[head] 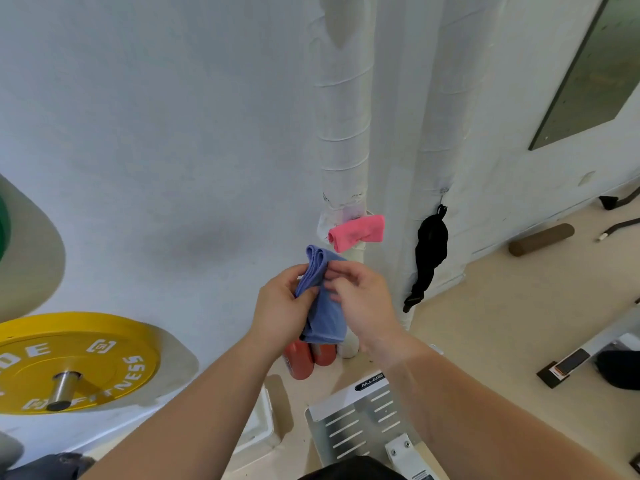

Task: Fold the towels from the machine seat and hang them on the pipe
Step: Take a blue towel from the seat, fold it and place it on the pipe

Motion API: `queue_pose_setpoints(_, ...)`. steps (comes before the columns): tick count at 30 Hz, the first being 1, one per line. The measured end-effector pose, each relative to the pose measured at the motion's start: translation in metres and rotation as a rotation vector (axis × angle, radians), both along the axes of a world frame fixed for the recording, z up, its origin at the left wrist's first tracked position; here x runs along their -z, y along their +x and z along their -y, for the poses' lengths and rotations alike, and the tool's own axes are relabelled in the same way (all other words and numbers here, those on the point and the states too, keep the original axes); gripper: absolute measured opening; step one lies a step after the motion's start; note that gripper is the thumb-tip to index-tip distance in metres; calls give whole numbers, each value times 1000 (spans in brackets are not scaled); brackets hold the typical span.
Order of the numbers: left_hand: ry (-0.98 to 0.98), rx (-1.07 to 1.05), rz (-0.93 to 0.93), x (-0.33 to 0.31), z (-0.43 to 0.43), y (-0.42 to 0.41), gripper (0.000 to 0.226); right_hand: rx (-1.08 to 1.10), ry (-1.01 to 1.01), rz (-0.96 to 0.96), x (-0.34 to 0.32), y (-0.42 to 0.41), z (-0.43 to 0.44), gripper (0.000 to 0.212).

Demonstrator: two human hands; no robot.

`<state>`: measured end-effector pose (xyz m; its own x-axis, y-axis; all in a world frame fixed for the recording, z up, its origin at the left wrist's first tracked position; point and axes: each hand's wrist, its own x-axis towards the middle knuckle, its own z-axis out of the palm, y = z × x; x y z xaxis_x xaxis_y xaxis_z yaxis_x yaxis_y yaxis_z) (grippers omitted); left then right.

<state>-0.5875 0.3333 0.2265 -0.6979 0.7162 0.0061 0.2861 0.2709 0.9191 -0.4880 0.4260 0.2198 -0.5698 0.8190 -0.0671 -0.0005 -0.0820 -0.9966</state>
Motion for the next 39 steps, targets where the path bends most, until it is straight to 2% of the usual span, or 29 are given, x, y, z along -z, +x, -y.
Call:
queue_pose_setpoints(1, -9, 26, 17, -2, 1, -3, 39, 18, 146, 81, 3, 3, -7, 35)
queue_pose_setpoints(3, -34, 99, 66, -8, 3, -10, 33, 34, 281, 196, 5, 12, -19, 58)
queue_pose_setpoints(5, -50, 188, 133, -18, 6, -17, 30, -70, 206, 212, 6, 19, -33, 84)
queue_pose_setpoints(6, -65, 246, 164, -25, 7, -21, 29, -170, 177, 203, 8, 21, -39, 87)
queue_pose_setpoints(8, -142, 364, 171, -36, 8, -31, 28, -343, 243, 241, 8, 23, -50, 80)
queue_pose_setpoints(10, -248, 445, 96, -46, 6, -39, 25, -476, 333, 280, 1, 21, -57, 54)
queue_pose_setpoints(12, -297, 457, 64, -53, 3, -46, 21, -527, 363, 255, -5, 18, -60, 34)
queue_pose_setpoints(13, -293, 429, 89, -56, 1, -49, 21, -520, 350, 228, -7, 17, -61, 30)
queue_pose_setpoints(17, -170, 239, 292, -46, 12, -60, 41, -408, 172, 95, -10, 20, -63, 27)
queue_pose_setpoints(21, 28, 132, 549, -12, 24, -45, 46, -356, 10, 13, -16, 22, -60, 25)
queue_pose_setpoints(24, 122, -36, 624, 0, 20, -29, 37, -248, -71, 23, -16, 20, -58, 24)
queue_pose_setpoints(26, 142, -181, 580, 0, 15, -21, 36, -199, -123, 118, -9, 20, -58, 40)
queue_pose_setpoints(29, 156, -283, 445, 1, 10, -15, 43, -309, -174, 160, 1, 27, -55, 70)
queue_pose_setpoints(31, 155, -271, 368, -3, 8, -12, 40, -385, -110, 109, 3, 32, -54, 61)
queue_pose_setpoints(33, 133, -212, 282, -9, 6, -10, 33, -351, -9, 87, 0, 34, -58, 46)
queue_pose_setpoints(35, 121, -113, 243, -15, 5, -8, 31, -314, 66, 110, -7, 34, -66, 44)
queue_pose_setpoints(37, 81, -14, 191, -21, 2, -6, 56, -330, 137, 125, -17, 37, -78, 44)
queue_pose_setpoints(39, -14, 11, 56, -30, -6, -2, 75, -372, 244, 177, -28, 43, -92, 60)
